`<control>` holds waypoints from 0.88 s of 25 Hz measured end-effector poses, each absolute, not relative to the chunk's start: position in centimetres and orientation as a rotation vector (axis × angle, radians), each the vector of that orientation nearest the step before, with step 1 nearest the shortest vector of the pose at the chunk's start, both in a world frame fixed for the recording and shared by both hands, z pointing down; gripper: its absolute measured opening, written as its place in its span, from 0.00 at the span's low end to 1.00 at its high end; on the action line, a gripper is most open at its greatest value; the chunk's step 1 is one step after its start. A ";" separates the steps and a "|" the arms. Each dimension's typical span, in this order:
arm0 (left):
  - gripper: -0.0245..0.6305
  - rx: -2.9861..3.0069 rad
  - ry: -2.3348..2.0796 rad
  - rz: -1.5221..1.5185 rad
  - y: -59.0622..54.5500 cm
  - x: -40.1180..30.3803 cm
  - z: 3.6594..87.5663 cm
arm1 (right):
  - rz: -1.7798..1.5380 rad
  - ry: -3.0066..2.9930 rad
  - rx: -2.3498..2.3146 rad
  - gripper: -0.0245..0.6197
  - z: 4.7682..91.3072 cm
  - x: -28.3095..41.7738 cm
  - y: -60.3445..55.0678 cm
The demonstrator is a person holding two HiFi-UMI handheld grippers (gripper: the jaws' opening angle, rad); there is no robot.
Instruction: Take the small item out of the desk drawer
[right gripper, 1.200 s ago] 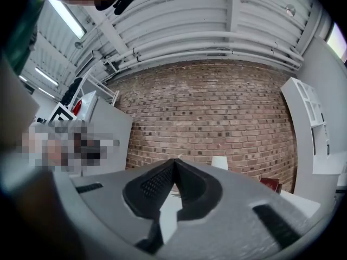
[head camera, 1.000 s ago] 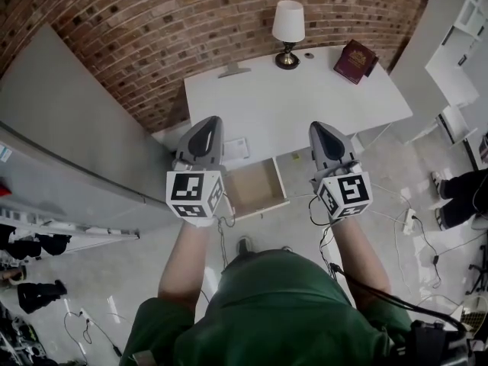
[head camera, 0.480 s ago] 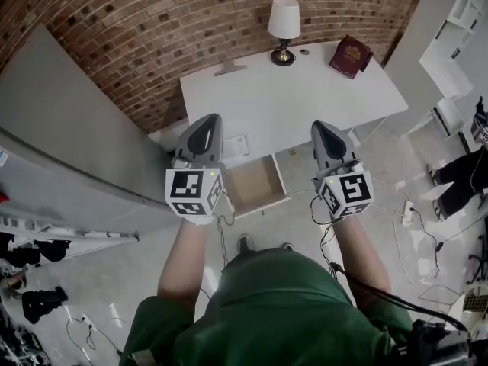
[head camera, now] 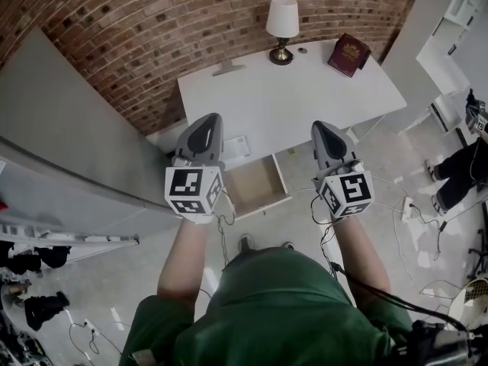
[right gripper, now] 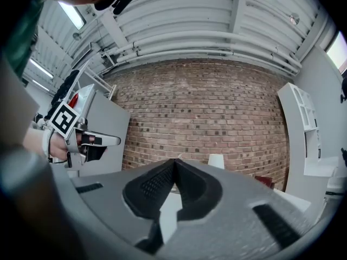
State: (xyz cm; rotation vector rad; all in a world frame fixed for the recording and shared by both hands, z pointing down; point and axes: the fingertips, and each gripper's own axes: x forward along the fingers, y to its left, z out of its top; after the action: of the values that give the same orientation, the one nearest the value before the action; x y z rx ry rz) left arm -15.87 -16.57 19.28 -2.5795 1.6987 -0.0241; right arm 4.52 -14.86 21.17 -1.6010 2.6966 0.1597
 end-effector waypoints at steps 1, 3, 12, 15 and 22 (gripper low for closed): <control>0.05 -2.585 1.695 -0.018 -16.6 -15.9 19.2 | 0.161 2.697 -1.604 0.04 21.2 4.4 -14.9; 0.05 -2.591 1.687 -0.013 -16.8 -16.0 19.2 | 0.164 2.699 -1.610 0.04 21.2 4.2 -14.9; 0.05 -2.624 1.673 -0.005 -17.3 -16.6 19.9 | 0.155 2.691 -1.638 0.04 21.6 3.6 -14.8; 0.05 -2.641 1.669 -0.001 -17.6 -16.8 20.2 | 0.148 2.690 -1.651 0.04 21.8 3.5 -14.8; 0.05 -2.662 1.660 -0.007 -18.2 -17.3 20.7 | 0.135 2.687 -1.670 0.04 22.0 3.0 -15.0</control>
State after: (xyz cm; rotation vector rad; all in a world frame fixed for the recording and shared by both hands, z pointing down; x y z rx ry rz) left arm -17.25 -18.16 20.67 -2.6622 1.6602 -0.0073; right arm 3.00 -15.01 22.03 -1.6697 2.6869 0.1349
